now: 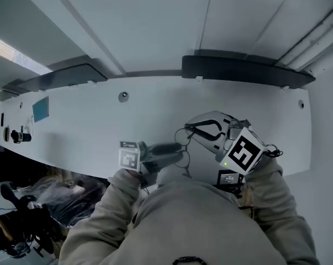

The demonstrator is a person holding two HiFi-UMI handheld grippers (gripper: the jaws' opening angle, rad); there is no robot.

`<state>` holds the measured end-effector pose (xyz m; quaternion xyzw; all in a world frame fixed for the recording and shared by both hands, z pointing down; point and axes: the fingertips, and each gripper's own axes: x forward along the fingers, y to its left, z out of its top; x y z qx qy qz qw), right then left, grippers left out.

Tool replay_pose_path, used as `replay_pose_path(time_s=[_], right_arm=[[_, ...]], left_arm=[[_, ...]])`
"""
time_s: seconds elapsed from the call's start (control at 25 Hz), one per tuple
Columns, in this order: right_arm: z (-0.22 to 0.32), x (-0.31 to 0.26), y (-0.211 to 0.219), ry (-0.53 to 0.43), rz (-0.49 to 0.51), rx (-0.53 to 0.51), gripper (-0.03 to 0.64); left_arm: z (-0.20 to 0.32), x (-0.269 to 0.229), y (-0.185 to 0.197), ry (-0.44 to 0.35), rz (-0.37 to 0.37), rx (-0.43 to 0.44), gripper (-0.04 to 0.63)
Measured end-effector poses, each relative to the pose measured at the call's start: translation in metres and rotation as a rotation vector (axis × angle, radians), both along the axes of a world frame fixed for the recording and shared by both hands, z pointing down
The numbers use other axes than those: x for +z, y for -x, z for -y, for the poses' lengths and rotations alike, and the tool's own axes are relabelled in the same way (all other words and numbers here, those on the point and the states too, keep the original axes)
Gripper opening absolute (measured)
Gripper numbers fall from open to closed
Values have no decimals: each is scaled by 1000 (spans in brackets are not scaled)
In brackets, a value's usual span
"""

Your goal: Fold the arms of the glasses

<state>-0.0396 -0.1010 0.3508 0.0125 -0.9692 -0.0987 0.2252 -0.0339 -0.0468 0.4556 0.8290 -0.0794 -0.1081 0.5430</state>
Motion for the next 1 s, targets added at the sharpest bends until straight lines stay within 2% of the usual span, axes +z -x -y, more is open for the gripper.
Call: replay_pose_path(time_s=[0.12, 0.2, 0.24, 0.28, 0.52, 0.76, 0.92, 1.0], right_arm=[[-7, -18, -1, -29, 26, -3, 29], [-13, -21, -1, -46, 17, -13, 29], [-15, -21, 0, -57, 9, -19, 29], [-17, -21, 0, -74, 3, -24, 29], [-27, -24, 4, -186, 9, -52, 29], [-41, -31, 6, -290, -49, -140, 29], [-47, -31, 4, -297, -66, -159, 29], [-50, -30, 5, -314, -74, -164, 29]], left_arm=[[6, -10, -19, 36, -83, 42, 244], [6, -17, -28, 36, -92, 70, 242], [5, -18, -31, 32, -86, 79, 187], [4, -18, -34, 30, -78, 81, 78], [8, -15, -35, 57, -50, 38, 54], [15, -24, -25, 131, -123, -17, 52], [11, -27, -26, 144, -137, -17, 54], [14, -32, -26, 163, -169, -20, 54]])
